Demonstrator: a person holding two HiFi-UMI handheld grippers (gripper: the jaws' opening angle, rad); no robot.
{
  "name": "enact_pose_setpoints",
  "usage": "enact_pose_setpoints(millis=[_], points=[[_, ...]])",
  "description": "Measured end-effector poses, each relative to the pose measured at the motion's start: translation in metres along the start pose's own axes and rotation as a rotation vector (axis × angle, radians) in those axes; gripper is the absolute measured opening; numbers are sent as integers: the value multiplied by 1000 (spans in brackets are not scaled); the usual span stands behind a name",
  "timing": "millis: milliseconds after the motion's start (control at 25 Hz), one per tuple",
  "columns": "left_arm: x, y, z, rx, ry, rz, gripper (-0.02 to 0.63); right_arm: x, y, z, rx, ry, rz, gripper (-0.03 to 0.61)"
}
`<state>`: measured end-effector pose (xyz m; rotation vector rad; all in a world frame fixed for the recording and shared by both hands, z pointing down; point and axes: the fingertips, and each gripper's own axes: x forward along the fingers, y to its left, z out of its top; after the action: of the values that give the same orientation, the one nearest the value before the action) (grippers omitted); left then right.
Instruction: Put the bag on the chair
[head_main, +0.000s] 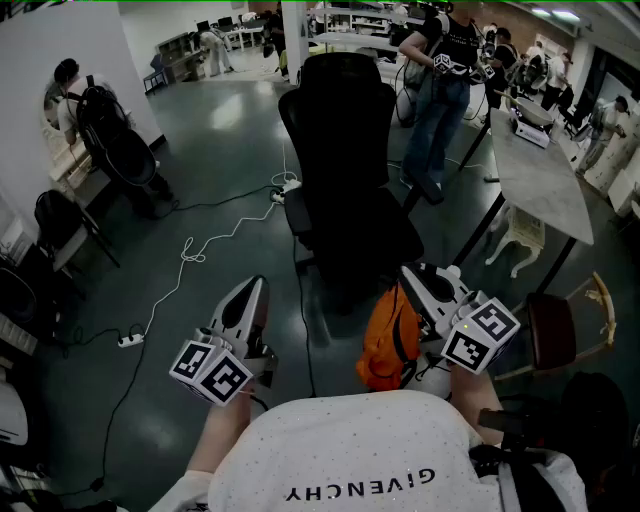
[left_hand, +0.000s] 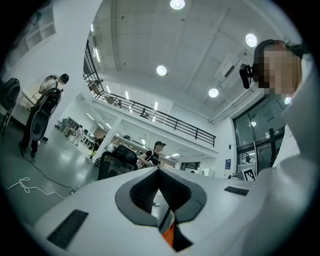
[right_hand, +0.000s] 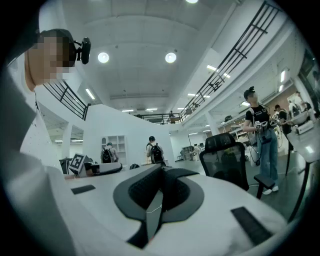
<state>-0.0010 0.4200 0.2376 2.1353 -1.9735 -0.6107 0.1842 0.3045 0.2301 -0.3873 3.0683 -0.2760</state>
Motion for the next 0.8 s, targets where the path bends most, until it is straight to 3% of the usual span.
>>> enact_pose_setpoints(millis=[280,560,800], points=[[-2,2,7,-8,-10,-5,0,9,8,1,-47,10,20,2],[3,10,2,-16,11,-12,0,9,4,0,-60,5,-23,2],[22,23,7,-30,9,-14,0,31,-24,9,-10,-6,-54,2]])
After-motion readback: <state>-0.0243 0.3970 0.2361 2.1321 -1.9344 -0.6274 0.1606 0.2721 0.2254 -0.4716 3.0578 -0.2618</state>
